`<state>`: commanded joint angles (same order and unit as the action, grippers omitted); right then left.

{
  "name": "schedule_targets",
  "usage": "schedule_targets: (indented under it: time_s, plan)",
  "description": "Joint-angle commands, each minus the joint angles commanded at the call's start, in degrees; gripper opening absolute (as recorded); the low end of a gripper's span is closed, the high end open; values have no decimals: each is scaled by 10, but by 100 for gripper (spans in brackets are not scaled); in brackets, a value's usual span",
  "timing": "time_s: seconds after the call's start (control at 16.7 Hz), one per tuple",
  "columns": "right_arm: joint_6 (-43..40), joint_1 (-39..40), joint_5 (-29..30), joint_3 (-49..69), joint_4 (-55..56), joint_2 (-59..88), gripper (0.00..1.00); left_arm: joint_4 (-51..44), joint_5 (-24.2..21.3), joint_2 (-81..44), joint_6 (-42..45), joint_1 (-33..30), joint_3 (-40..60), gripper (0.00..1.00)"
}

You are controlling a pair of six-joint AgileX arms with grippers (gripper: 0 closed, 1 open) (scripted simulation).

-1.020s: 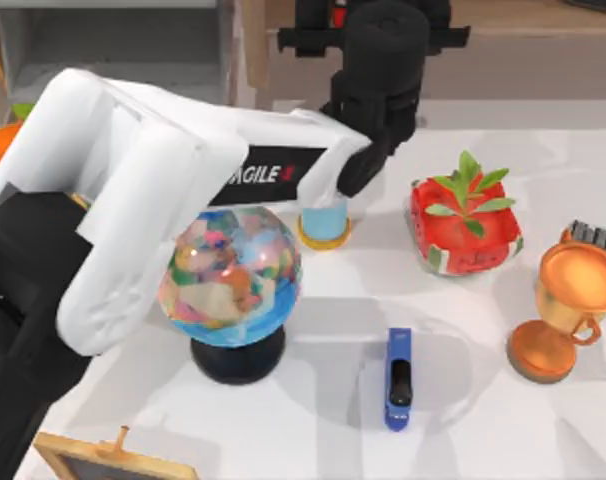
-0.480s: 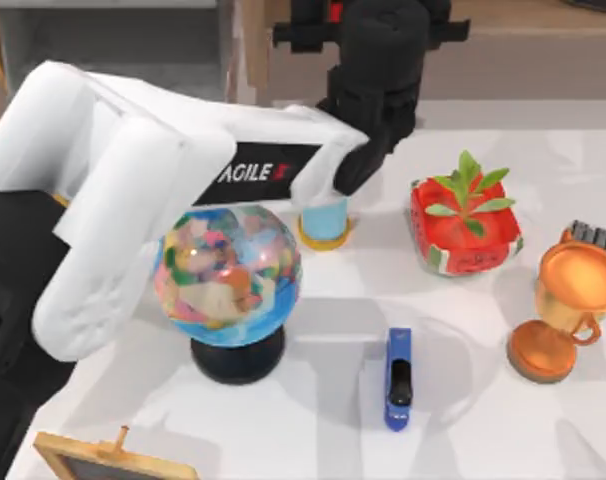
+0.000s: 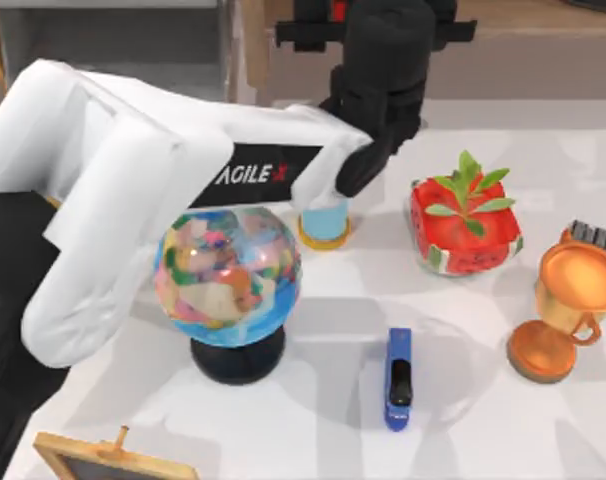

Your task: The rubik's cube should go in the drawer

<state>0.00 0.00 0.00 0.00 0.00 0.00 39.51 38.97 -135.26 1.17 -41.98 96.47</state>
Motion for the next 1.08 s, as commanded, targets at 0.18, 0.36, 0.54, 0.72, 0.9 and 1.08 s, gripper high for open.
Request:
schedule_targets:
  time_s: [0.18,0.36,0.54,0.72,0.9,1.08]
  plan:
    - [0,0,0,0,0,0,100,-30,-19,20,20,-35,28,0]
    - [0,0,0,0,0,0,100,-95,-57,63,60,-80,76,0]
    - [0,0,0,0,0,0,100,-184,-101,118,115,-82,148,0]
    - [0,0,0,0,0,0,100,-287,-143,172,178,-35,238,0]
    - [0,0,0,0,0,0,100,-401,-179,223,239,49,333,0]
    - [0,0,0,0,0,0,100,-526,-207,264,290,152,424,0]
